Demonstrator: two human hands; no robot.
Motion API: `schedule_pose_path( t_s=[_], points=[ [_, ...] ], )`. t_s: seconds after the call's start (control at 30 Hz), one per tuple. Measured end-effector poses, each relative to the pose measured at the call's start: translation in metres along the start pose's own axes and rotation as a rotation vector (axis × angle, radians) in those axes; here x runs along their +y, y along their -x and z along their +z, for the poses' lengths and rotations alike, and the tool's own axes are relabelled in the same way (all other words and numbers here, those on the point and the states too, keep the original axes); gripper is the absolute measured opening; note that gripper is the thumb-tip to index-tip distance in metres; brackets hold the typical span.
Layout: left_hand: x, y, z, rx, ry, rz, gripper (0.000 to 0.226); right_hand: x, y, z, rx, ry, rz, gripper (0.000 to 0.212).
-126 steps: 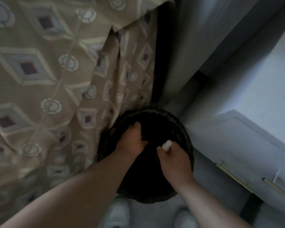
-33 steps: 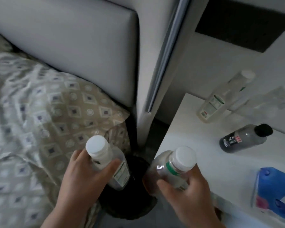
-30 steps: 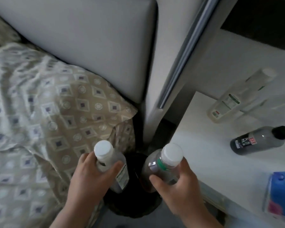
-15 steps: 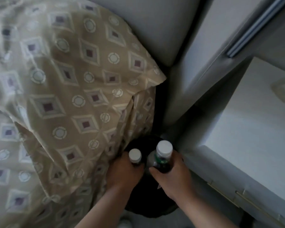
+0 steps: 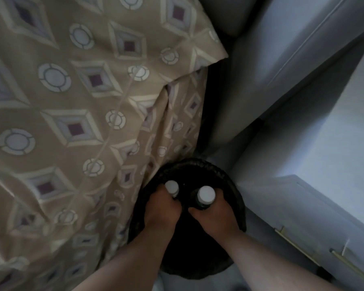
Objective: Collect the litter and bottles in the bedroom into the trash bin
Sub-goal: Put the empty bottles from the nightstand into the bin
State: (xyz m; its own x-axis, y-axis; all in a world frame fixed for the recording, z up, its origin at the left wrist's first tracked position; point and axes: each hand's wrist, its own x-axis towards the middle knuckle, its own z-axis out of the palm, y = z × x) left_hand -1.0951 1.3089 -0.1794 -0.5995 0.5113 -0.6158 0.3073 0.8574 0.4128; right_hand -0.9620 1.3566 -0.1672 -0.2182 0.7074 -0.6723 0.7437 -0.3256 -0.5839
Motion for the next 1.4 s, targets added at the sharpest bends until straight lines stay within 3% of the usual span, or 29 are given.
schedule_pose_path(
  t_s=[0.27,0.37,0.57,0.7,0.8,0.93,1.1,1.27,1.4],
  points=[
    [0.003,-0.016,0.009,0.016,0.066,-0.075,0.031,0.006,-0.020,0.007,-0.008,-0.008,0.035,0.068],
    [0.003,-0.017,0.008,0.021,0.067,-0.078,0.030,0.001,-0.024,0.007,-0.003,-0.032,0.041,0.062],
    [0.004,0.002,-0.010,0.108,0.124,-0.015,0.026,-0.012,-0.013,-0.003,-0.058,-0.062,0.019,0.059],
    [0.016,0.031,-0.031,0.067,0.201,0.017,0.024,-0.032,0.005,-0.025,-0.072,-0.073,0.012,0.061],
    [0.038,0.059,-0.053,0.029,0.342,0.027,0.030,-0.051,0.027,-0.043,-0.072,-0.055,-0.021,0.053],
    [0.079,0.095,-0.091,-0.014,0.701,0.009,0.011,-0.075,0.069,-0.074,-0.077,-0.133,-0.059,0.047],
    [0.141,0.147,-0.131,-0.021,0.912,0.109,0.018,-0.098,0.133,-0.141,-0.070,-0.292,-0.118,0.015],
    [0.207,0.184,-0.139,-0.073,0.994,0.223,0.026,-0.104,0.189,-0.210,0.187,-0.368,-0.288,0.024],
    [0.259,0.210,-0.128,-0.123,0.960,0.355,0.024,-0.096,0.207,-0.268,0.410,-0.459,-0.359,0.018]
  ],
)
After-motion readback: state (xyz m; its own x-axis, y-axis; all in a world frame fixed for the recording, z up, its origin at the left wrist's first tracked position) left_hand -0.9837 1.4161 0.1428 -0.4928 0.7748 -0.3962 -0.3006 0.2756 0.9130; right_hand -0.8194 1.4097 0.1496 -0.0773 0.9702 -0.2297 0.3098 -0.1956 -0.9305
